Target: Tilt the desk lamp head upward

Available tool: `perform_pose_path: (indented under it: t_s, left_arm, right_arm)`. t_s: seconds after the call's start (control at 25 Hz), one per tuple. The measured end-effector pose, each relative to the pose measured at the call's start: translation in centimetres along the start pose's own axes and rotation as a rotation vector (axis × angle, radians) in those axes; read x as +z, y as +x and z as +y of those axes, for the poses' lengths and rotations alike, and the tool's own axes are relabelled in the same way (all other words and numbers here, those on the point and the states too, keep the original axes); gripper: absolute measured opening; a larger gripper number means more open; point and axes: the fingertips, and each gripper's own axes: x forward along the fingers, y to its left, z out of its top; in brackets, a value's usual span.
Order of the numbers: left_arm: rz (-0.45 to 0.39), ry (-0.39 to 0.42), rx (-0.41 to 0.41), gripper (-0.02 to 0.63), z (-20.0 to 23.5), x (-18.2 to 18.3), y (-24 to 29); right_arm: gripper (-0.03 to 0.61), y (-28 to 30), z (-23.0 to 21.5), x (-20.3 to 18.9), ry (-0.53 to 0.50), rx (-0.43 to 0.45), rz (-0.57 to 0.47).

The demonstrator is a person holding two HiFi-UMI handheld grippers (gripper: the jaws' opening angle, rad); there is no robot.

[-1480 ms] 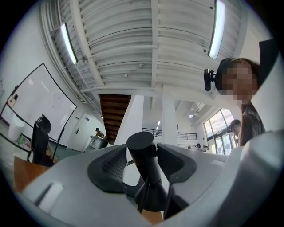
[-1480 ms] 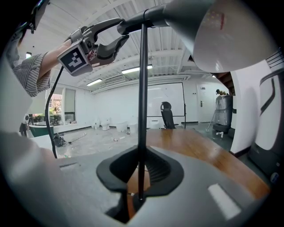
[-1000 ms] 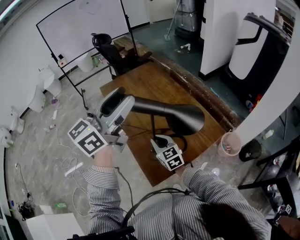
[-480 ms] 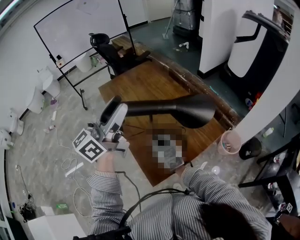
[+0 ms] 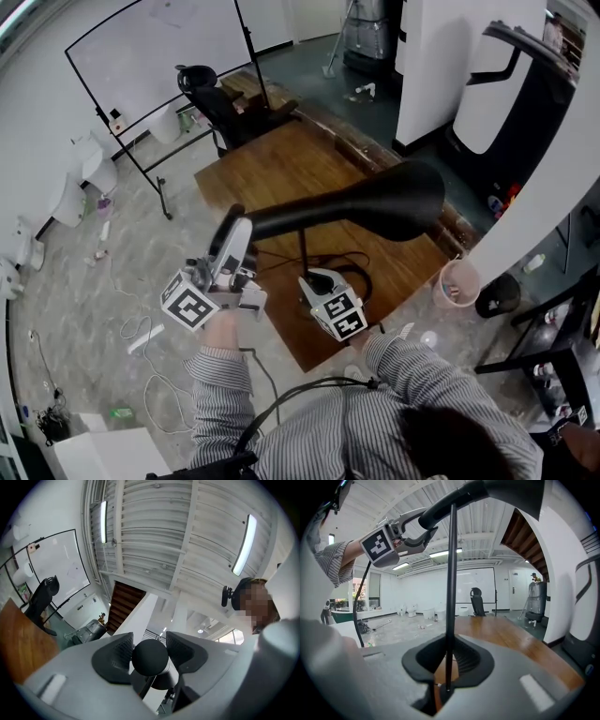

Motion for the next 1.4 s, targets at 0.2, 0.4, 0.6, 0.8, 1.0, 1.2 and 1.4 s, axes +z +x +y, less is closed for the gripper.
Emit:
perform_pose_path:
  t_s: [0.2, 0.4, 0.6, 0.8, 1.0, 1.2, 1.4]
  left_arm:
    - [-0.094, -0.119, -0.036, 0.222, 1.1, -1.5, -1.0]
    - [-0.162, -0.253, -0.096, 0.225, 1.0, -2.7, -1.3]
    - [-0.207, -0.32, -0.112, 0.227, 1.5, -3.9, -1.7]
    - [-0.265, -0.373, -0.116, 0.227, 1.8, -4.5, -1.9]
    - [-0.315, -0.429, -0.129, 0.23, 2.1, -5.2, -2.0]
    - [-0.366, -0.488, -0.134, 0.232, 2.3, -5.7, -2.0]
    - [-0.405, -0.533, -0.139, 0.233, 2.4, -6.0, -2.1]
  right_arm:
    - [0.049, -0.1, -0.1, 0.0, 0.001, -0.003, 0.001]
    - [0.049, 0.1, 0.0, 0.1, 0.003, -0.008, -0.001]
    - [0.049, 0.1, 0.1, 0.2, 0.005, -0.014, 0.003]
    - [0.049, 0.1, 0.0, 0.3, 0.017, -0.019, -0.003]
    - [0.049, 0.0, -0.1, 0.1, 0.029, -0.025, -0.009]
    - [0.049, 0.0, -0.1, 0.1, 0.056, -0.028, -0.028]
    - [0.049, 0.0, -0.1, 0.1, 0.073, -0.039, -0.035]
